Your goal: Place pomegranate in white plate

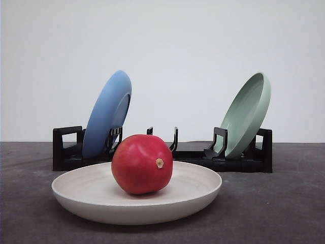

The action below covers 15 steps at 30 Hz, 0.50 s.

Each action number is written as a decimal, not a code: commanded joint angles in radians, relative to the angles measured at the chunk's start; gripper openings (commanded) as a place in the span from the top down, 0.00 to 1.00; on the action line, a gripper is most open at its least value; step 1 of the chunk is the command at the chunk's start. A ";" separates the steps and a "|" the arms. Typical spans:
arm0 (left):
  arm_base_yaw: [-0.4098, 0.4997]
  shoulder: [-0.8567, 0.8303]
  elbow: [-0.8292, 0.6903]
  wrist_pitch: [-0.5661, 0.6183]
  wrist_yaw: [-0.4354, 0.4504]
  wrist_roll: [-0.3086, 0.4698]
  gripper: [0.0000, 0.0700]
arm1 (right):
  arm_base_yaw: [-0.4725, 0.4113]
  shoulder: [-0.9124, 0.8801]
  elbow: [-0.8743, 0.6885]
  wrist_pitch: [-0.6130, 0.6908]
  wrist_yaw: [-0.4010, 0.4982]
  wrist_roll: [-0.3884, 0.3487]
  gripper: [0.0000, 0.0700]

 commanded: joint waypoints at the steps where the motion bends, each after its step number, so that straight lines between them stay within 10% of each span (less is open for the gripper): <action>1: 0.000 0.000 -0.009 0.015 0.002 0.011 0.97 | 0.000 0.001 -0.004 0.010 0.000 0.014 0.95; 15: 0.000 0.000 -0.009 0.015 0.002 0.010 0.97 | 0.000 0.001 -0.004 0.010 0.000 0.014 0.95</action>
